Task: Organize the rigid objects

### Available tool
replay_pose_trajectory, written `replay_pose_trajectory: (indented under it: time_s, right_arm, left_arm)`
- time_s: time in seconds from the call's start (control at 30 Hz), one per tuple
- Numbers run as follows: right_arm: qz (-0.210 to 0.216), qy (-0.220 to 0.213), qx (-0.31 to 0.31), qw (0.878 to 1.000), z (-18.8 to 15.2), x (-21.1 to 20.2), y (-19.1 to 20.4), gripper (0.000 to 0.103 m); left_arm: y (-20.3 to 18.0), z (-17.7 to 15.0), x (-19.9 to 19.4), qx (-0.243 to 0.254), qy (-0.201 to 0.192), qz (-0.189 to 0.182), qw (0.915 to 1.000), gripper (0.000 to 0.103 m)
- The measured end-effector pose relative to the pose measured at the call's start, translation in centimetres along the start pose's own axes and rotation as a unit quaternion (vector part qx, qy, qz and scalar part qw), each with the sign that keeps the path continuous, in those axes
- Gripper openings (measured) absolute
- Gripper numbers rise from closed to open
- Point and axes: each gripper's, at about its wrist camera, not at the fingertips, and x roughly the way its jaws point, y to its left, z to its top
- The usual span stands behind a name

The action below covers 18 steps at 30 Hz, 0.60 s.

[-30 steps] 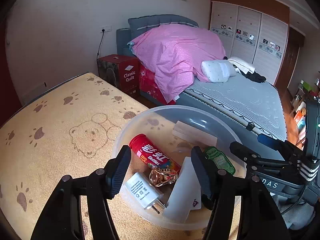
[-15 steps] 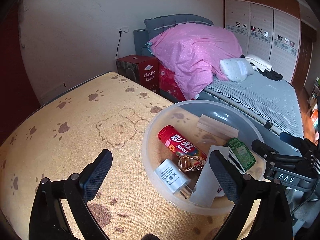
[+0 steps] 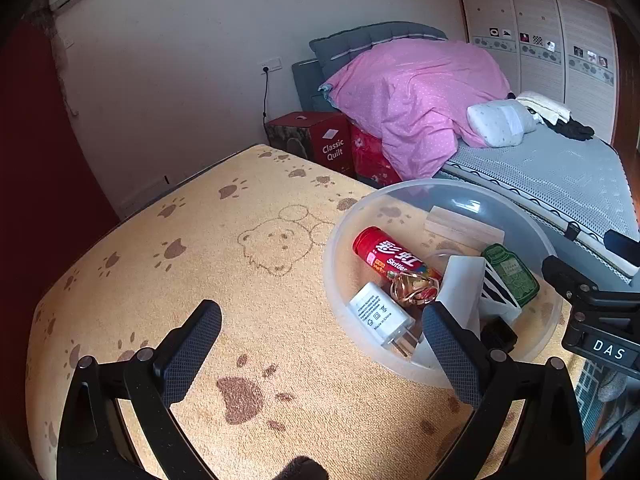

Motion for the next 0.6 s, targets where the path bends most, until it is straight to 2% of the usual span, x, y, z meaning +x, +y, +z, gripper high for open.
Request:
replay_pose_trajectory:
  time_s: [0.23, 0.47, 0.6]
  right_arm:
    - [-0.006, 0.007, -0.019, 1.0, -1.1, -1.0, 0.6, 0.103]
    - [-0.015, 0.021, -0.032, 0.999, -2.2, -1.3, 1.2, 0.103]
    - [-0.019, 0.028, -0.035, 0.999, -2.5, -1.4, 1.4, 0.103]
  left_arm:
    - [0.3, -0.8, -0.6, -0.001, 0.015, -0.015, 0.9998, 0.101]
    - [-0.5, -1.8, -1.3, 0.028, 0.01, 0.014, 0.9995, 0.103]
    - [-0.8, -1.9, -1.6, 0.04, 0.006, 0.014, 0.9991, 0.103]
